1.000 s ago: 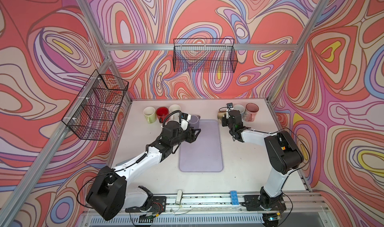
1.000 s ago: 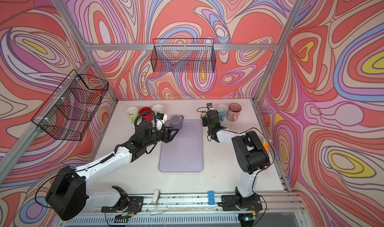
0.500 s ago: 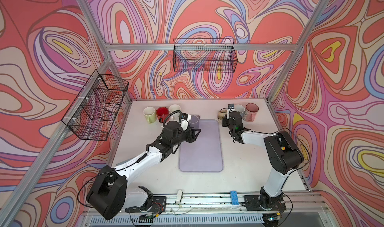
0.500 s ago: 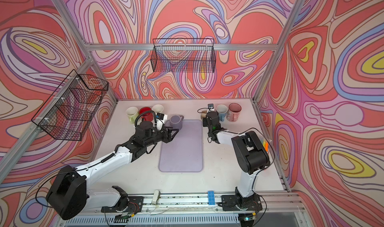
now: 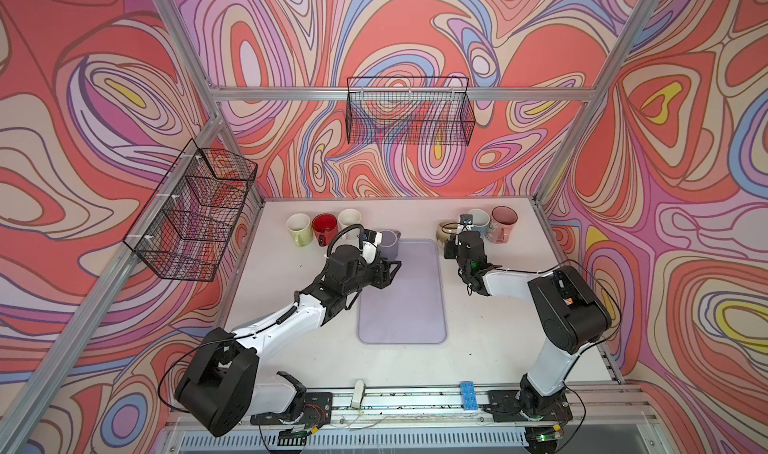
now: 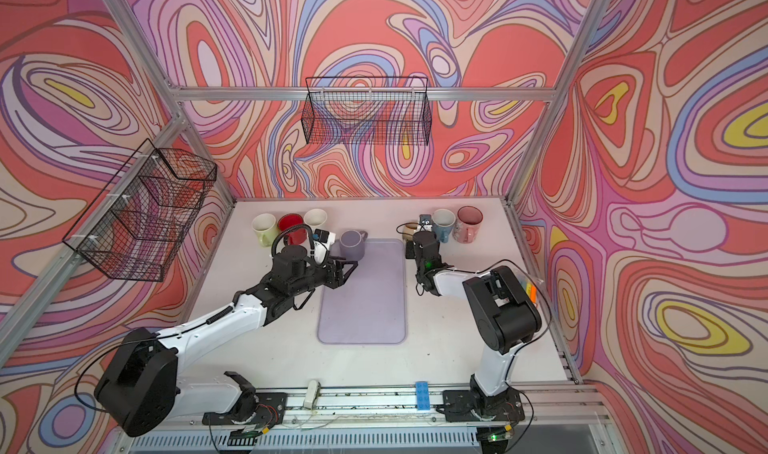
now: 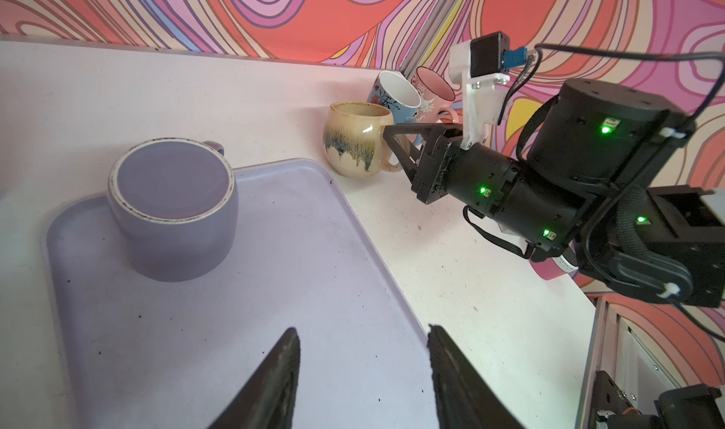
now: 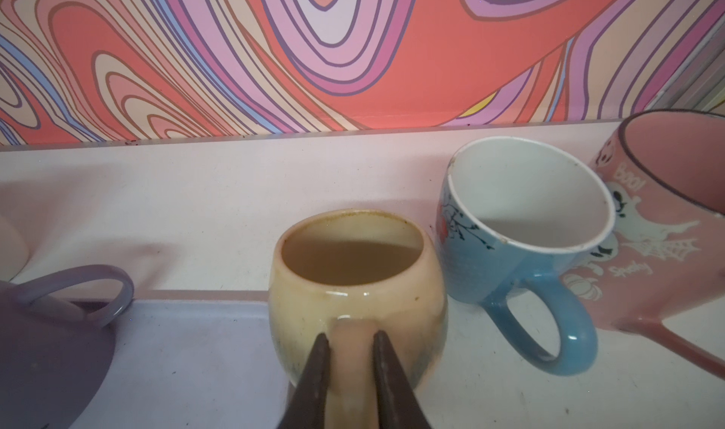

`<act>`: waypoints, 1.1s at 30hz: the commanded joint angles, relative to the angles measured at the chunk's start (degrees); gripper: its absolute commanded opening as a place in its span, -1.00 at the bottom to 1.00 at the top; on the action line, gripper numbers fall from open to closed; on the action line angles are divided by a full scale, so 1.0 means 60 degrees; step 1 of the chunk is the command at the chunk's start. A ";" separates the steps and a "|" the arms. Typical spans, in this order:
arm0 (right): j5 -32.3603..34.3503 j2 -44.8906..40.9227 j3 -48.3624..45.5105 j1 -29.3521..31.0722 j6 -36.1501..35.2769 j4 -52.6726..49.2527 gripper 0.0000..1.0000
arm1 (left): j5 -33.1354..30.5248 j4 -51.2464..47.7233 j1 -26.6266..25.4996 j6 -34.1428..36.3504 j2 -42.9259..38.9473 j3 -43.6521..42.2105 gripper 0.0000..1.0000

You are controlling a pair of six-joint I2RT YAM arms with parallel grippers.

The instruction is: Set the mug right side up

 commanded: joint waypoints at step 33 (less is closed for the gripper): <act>0.0813 0.2003 0.1302 0.0225 0.1764 -0.3100 -1.00 | 0.0004 0.0124 0.0069 0.0030 -0.0147 -0.0306 0.08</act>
